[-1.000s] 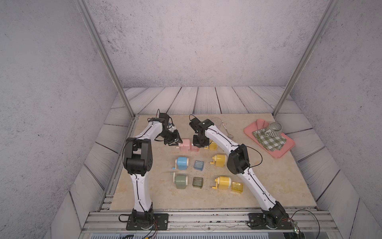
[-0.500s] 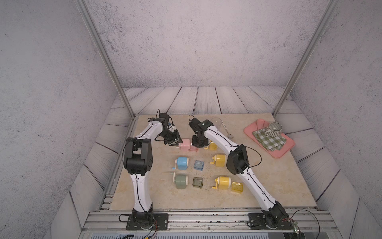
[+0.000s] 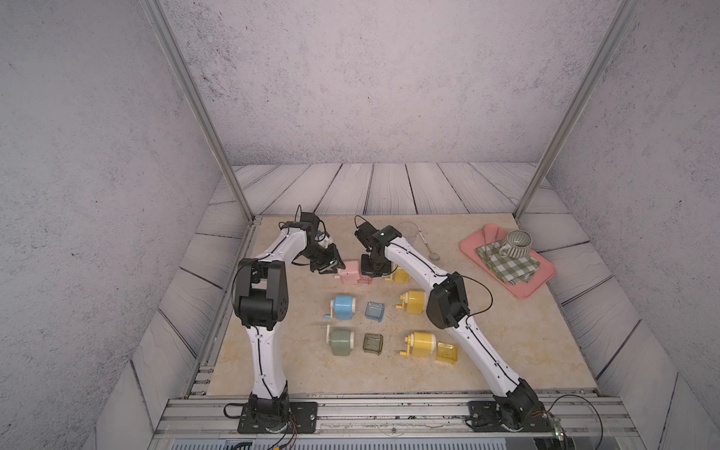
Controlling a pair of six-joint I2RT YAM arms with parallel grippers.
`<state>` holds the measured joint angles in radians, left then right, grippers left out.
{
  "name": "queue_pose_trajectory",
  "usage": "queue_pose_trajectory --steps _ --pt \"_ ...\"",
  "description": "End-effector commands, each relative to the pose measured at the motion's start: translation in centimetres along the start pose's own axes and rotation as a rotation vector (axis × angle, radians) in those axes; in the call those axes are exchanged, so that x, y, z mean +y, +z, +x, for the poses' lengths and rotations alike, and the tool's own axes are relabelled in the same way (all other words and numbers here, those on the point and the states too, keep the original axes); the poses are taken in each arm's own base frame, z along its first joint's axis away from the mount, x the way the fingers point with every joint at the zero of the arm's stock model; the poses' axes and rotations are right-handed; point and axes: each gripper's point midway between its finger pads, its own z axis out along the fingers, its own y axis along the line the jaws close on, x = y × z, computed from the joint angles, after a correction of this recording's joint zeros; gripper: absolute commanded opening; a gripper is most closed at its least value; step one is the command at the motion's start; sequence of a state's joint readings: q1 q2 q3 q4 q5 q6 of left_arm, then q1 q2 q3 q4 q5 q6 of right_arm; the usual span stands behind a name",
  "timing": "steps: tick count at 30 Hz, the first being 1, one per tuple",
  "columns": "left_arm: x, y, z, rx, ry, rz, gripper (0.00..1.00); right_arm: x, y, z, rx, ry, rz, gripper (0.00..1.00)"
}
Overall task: Put the tray back into the pencil sharpener
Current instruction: Close the container of the pencil sharpener.
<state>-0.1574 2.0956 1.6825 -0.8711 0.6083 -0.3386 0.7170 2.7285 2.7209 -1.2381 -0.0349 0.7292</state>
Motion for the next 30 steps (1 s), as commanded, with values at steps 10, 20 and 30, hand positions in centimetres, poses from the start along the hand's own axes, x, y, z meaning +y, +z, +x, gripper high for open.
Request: queue_pose_trajectory --steps 10,20,30 --pt "1.3 1.3 0.4 0.037 -0.006 -0.043 0.37 1.3 -0.7 0.8 0.015 -0.077 -0.045 0.05" --pt "1.2 1.1 0.5 0.036 -0.005 -0.038 0.38 2.6 -1.7 0.4 0.002 -0.051 -0.113 0.09" --pt "1.1 1.1 0.6 0.037 -0.004 -0.038 0.38 3.7 -2.3 0.4 0.008 -0.022 -0.170 0.13"
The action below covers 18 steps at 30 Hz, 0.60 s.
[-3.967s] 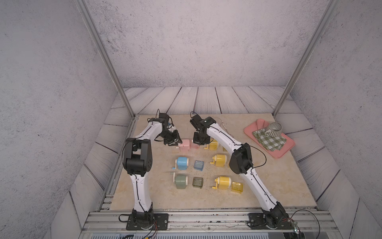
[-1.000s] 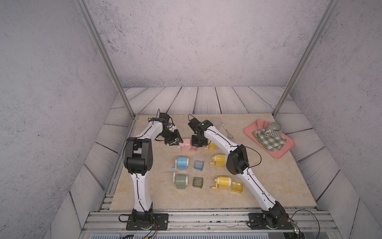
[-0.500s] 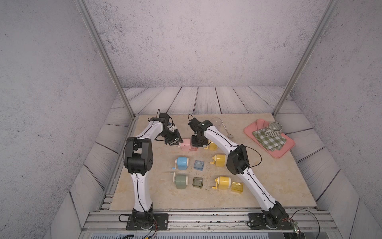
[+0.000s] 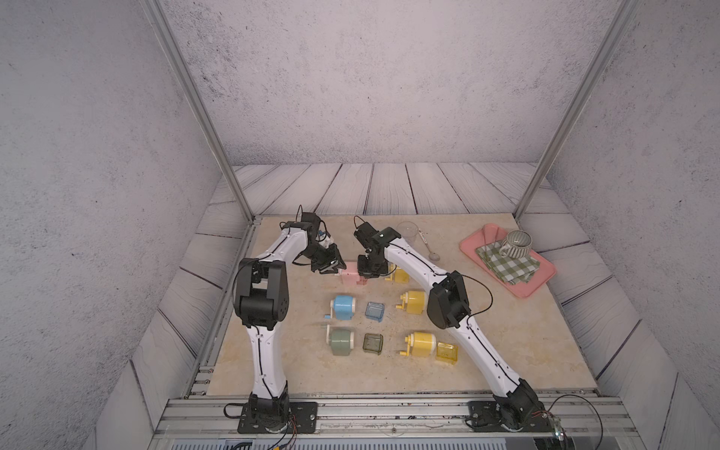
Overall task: Put the tray back into the pencil sharpener
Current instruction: Close the container of the pencil sharpener.
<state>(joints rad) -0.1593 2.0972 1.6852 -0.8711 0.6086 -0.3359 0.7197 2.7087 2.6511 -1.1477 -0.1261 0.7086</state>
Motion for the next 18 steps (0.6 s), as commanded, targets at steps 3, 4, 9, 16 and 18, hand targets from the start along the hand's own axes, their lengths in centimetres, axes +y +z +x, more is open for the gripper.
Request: queue_pose_trajectory --steps 3,4,9,16,18 --pt "1.2 1.0 0.7 0.036 -0.008 -0.038 0.38 2.2 -2.8 0.1 -0.015 0.013 -0.080 0.14" --pt "1.1 1.0 0.6 0.034 -0.007 -0.039 0.38 2.1 -3.0 0.1 -0.016 0.017 -0.082 0.14" --pt "1.2 0.9 0.7 0.032 -0.004 -0.044 0.38 1.8 -4.0 -0.5 -0.042 0.036 -0.080 0.19" --pt "1.3 0.8 0.7 0.033 -0.007 -0.043 0.38 1.3 -5.8 -0.8 -0.066 0.049 -0.072 0.25" --pt "1.3 0.8 0.8 0.033 -0.008 -0.044 0.38 0.9 -6.4 -0.8 -0.075 0.052 -0.055 0.25"
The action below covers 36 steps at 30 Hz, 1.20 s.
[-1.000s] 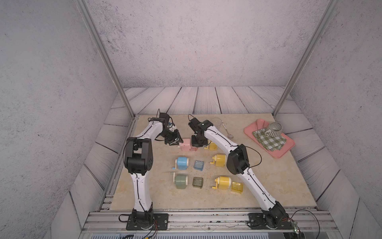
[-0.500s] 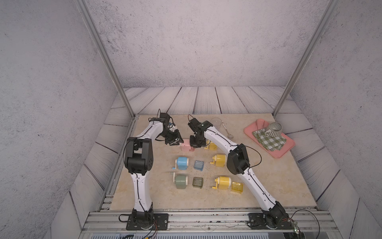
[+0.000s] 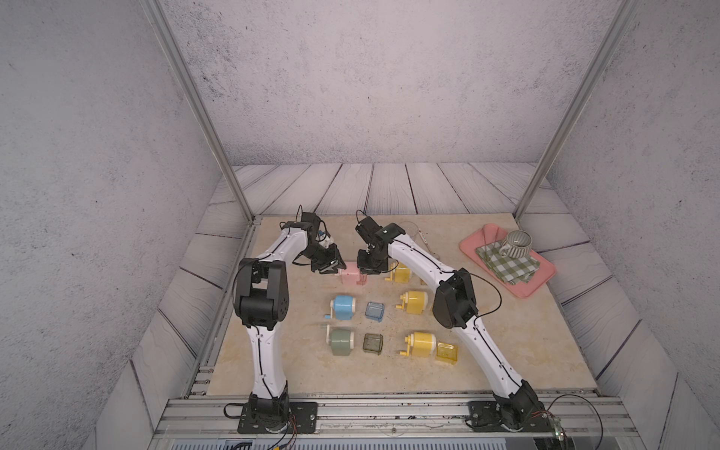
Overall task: Put the tray back into the pencil sharpener
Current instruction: Close the container of the pencil sharpener.
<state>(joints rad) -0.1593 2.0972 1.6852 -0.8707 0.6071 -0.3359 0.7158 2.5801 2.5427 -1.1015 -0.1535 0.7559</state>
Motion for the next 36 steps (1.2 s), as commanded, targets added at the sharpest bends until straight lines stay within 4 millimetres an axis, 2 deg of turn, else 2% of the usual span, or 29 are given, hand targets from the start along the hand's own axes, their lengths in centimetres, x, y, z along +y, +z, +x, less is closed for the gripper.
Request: queue_pose_trajectory --steps 1,8,14,27,36 --pt "1.2 0.8 0.8 0.032 -0.006 -0.042 0.38 -0.3 -2.7 -0.6 -0.044 0.013 0.015 0.25" --pt "1.2 0.7 0.9 0.032 -0.006 -0.043 0.38 -2.5 -3.2 -0.5 -0.057 0.042 0.102 0.17" --pt "1.3 0.8 1.0 0.036 -0.011 -0.040 0.38 -3.5 -2.0 0.0 -0.025 0.060 0.133 0.12" --pt "1.1 1.0 1.0 0.038 -0.011 -0.035 0.37 -3.1 0.7 0.7 0.040 0.082 0.100 0.09" --pt "1.2 1.0 1.0 0.039 -0.010 -0.036 0.37 -1.9 2.0 0.7 0.064 0.092 0.030 0.07"
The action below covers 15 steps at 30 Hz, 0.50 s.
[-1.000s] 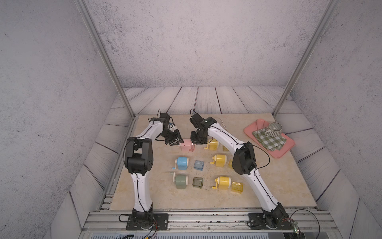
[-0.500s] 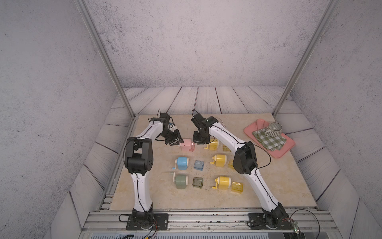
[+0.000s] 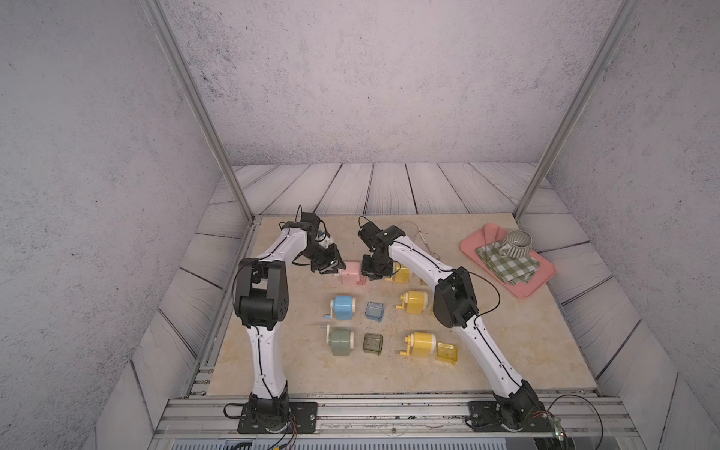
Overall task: Put the tray back into the pencil sharpener
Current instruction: Close the container of the pencil sharpener.
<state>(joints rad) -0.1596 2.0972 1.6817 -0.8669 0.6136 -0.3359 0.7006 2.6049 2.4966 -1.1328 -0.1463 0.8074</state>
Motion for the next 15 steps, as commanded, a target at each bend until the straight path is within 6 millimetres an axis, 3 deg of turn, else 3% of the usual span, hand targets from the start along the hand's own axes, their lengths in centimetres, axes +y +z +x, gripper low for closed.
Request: queue_pose_trajectory --steps 1,15 --pt "1.2 0.9 1.0 0.036 -0.011 -0.042 0.37 1.0 -0.2 -0.4 -0.001 0.006 -0.053 0.07" --pt "1.2 1.0 0.9 0.037 -0.011 -0.042 0.37 3.2 -0.4 -0.7 -0.007 -0.009 -0.169 0.06"
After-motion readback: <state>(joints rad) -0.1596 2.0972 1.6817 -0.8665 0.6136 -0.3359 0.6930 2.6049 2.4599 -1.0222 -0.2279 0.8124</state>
